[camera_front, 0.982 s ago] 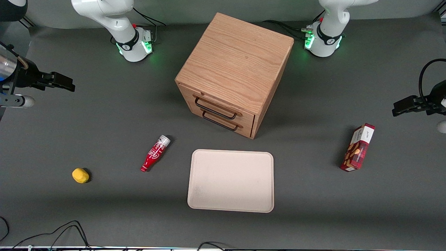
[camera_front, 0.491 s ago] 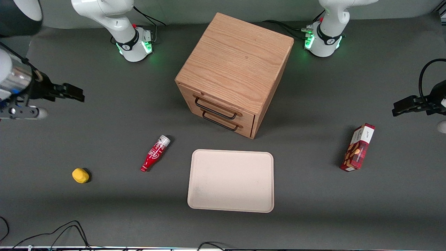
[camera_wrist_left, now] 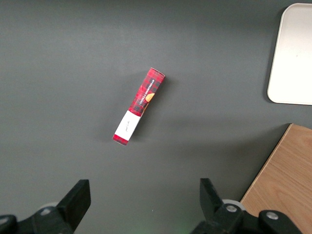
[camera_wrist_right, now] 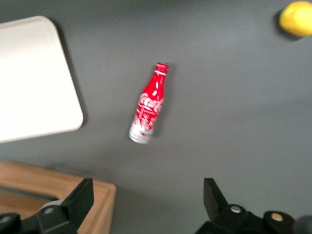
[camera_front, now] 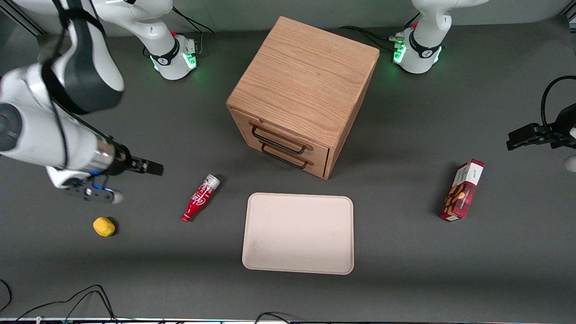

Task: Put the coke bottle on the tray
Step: 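Move the right gripper toward the red Coca-Cola bottle lying on the table, then lower the open right gripper around the bottle's body and close it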

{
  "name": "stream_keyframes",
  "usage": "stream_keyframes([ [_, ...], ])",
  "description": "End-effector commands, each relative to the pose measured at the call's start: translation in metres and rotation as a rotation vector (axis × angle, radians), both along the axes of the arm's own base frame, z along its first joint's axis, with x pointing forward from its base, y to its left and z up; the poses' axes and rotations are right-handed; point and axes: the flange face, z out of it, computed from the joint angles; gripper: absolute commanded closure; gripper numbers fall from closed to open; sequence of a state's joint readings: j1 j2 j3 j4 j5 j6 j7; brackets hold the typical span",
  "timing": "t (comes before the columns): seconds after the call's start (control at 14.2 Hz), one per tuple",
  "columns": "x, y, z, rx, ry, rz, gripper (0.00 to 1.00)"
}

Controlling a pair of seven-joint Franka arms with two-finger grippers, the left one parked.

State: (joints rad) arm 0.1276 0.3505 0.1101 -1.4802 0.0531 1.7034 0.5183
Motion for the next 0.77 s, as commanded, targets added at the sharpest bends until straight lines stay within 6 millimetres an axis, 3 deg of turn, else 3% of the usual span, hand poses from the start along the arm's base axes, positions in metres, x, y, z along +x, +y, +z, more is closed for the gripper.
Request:
stream_keyframes([
  [0.0, 0.011, 0.043, -0.048, -0.065, 0.005, -0.095, 0.0],
  [0.42, 0.019, 0.078, -0.149, -0.145, 0.025, -0.188, 0.0],
  [0.7, 0.014, 0.081, -0.186, -0.14, 0.008, -0.247, 0.0],
])
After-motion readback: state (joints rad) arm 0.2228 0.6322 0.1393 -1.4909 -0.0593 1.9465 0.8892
